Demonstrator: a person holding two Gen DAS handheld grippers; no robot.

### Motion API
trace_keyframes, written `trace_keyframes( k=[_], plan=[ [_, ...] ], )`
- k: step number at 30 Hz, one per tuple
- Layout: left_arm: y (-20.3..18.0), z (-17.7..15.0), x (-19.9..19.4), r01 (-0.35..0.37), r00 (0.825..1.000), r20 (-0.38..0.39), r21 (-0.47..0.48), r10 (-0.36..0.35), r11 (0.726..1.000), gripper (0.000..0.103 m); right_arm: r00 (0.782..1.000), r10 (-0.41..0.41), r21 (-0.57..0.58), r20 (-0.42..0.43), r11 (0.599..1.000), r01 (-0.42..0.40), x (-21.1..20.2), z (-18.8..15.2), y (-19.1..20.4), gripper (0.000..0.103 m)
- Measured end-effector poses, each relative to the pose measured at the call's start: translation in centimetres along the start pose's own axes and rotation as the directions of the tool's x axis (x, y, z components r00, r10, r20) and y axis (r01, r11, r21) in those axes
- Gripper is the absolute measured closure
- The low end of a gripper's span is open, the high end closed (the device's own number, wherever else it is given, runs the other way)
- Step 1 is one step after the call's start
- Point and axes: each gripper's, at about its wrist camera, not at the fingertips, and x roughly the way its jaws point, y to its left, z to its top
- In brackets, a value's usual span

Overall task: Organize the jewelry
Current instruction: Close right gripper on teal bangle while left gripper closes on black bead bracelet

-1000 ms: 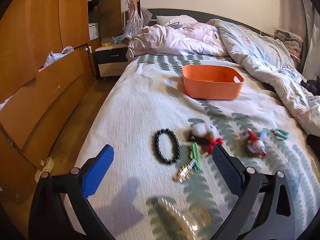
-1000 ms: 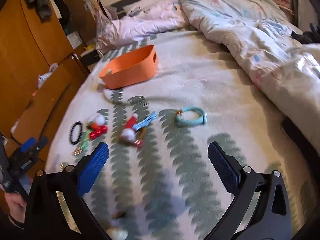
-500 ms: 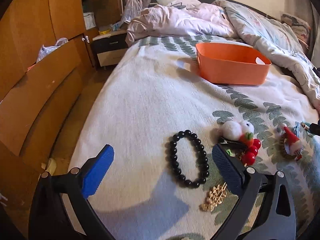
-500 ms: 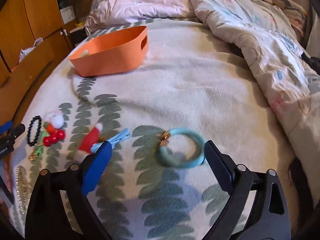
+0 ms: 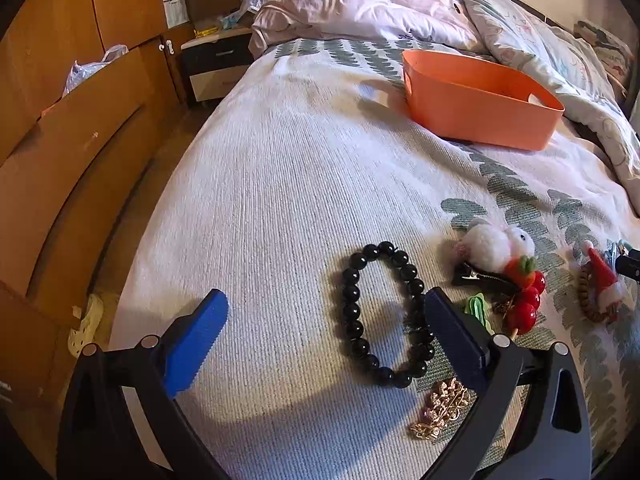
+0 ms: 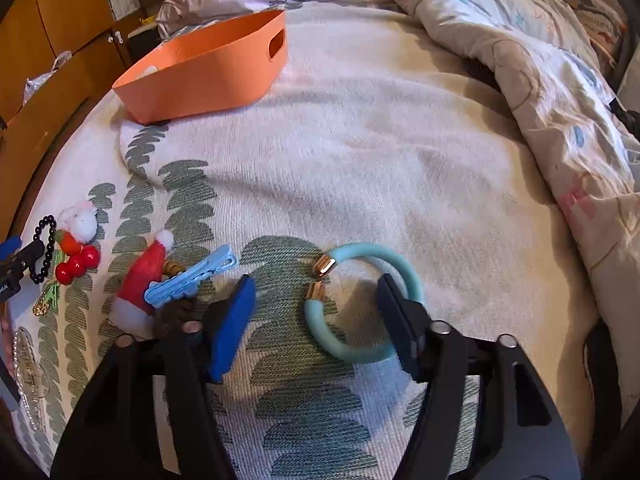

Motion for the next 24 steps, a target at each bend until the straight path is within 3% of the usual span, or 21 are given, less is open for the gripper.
trace_keyframes(
  k=[5,10,13,20,24],
  plan=[
    [-0.1,0.2,0.5,-0.012,1.000,-0.016,0.000,0.012,1.000,0.006,1.000,0.002,0.017,-0.001,1.000,-0.002,0.1,0.0,0.1,0.057],
    [-0.3,0.3,0.6,0.011,1.000,-0.013,0.006,-0.011,1.000,0.019,0.999,0.036,0.070,0.007,0.997,-0.037,-0.1,0.0,-0.9,0.065],
    [-0.5,0.4,0.7,0.004,1.000,-0.010,0.020,-0.004,1.000,0.025,1.000,0.031,0.062,0.003,0.998,-0.031,0.0,0.0,-0.8,0.065],
    [-0.7,0.3,1.4,0.005,1.000,-0.026,0.031,-0.004,1.000,0.025,1.000,-0.003,0.035,0.013,0.999,0.002,0.3,-0.4,-0.1,0.065],
    [-0.6,0.3,1.3,-0.009,0.999,-0.031,0.028,0.010,1.000,0.032,1.000,-0.004,0.041,0.019,0.999,0.003,0.2,-0.4,-0.2,0.065]
  ],
)
